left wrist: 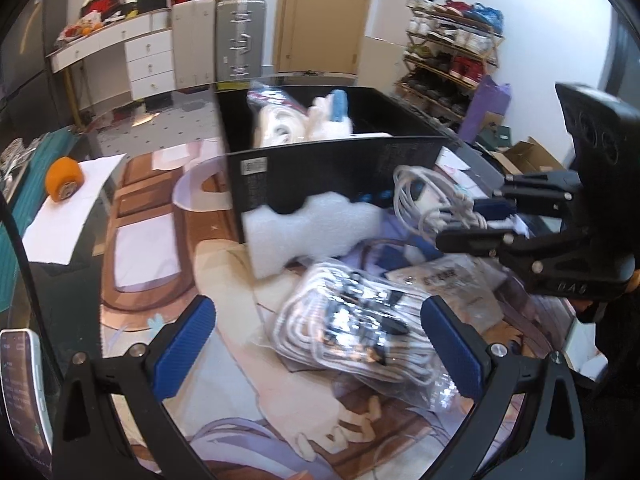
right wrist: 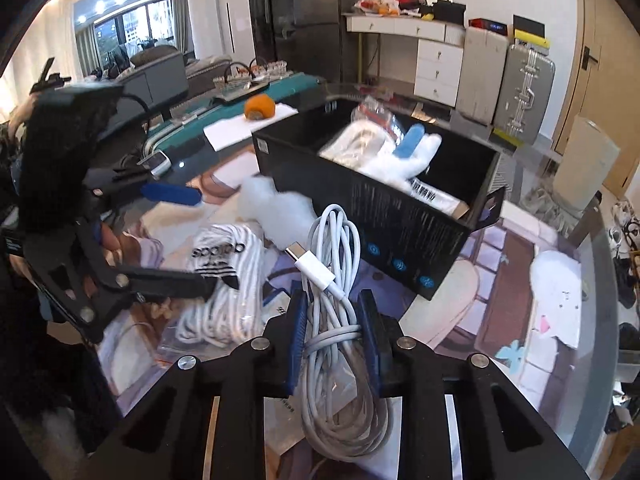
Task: Organize soft objects
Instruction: 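Grasp the clear bag of white adidas laces with the left gripper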
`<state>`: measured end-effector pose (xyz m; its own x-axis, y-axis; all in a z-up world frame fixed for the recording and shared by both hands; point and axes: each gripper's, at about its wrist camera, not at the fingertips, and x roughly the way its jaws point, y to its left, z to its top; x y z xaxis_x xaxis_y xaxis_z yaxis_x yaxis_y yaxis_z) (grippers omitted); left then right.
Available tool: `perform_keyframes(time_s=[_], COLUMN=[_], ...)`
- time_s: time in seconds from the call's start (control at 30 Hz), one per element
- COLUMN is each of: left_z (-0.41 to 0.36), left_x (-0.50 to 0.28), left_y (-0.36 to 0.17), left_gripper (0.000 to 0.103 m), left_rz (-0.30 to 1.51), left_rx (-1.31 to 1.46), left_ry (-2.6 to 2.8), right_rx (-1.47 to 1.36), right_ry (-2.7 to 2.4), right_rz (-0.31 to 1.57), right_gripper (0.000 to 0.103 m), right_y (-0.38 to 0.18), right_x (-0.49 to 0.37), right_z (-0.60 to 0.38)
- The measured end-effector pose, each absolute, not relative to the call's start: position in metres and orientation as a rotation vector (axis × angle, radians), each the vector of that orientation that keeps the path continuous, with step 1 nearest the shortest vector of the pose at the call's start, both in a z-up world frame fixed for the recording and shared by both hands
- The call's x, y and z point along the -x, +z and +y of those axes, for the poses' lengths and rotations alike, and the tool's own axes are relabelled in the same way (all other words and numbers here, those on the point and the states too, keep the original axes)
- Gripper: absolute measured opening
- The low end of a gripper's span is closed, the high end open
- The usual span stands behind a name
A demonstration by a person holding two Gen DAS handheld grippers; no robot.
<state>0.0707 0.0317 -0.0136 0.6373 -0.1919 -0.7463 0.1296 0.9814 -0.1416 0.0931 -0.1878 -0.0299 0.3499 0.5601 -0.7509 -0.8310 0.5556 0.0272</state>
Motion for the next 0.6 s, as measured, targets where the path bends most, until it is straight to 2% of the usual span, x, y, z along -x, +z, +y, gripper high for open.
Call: perform_keyframes(time_s=[0.6], left_z=[-0.013], left_x=[-0.081], left_y=[-0.023], left_gripper=[0.103], left_rz=[0.923], left_rx=[-0.119], left_ry=[-0.318], right_rx=[0.335], right_ry=[0.884], right_rz=[0.813], right_gripper=[0.025], right_y=[-0.029], right_x=[-0.09], right_z=[-0.21])
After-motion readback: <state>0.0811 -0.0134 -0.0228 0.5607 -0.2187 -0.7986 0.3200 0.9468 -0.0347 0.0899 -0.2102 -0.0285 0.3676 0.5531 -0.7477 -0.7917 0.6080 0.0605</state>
